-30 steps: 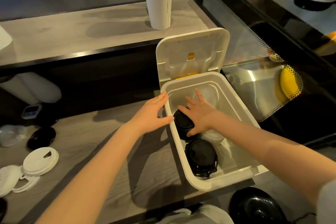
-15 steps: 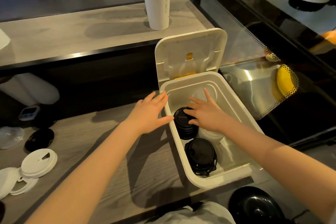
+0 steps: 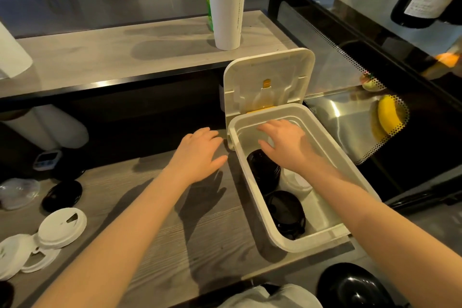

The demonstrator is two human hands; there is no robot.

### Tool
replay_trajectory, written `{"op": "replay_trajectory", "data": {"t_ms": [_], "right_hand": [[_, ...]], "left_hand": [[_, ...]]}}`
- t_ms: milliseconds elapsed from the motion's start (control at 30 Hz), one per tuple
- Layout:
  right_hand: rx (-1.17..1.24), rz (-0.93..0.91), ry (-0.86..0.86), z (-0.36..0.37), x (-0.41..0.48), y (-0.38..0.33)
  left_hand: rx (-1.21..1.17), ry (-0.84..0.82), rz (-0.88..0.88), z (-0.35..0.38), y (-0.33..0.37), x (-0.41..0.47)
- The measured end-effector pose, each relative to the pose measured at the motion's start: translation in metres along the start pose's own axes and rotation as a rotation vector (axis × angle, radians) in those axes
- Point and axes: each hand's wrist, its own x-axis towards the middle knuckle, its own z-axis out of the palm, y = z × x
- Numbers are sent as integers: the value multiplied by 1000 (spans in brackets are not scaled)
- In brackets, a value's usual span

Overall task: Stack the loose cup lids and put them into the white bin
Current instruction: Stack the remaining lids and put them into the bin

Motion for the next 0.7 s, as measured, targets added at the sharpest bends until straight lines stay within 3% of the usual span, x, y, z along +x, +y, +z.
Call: {"op": "replay_trajectory", "data": {"t_ms": [133, 267, 700], "right_hand": [[69, -38, 77, -16, 8, -47], [132, -55, 50, -10, 19, -104], [144, -164, -370, 81, 11, -297]], "left_hand": [[-85, 72, -86, -16, -31, -23], [-155, 90, -152, -23, -68, -61], [-321, -117, -492, 48, -217, -238]]}}
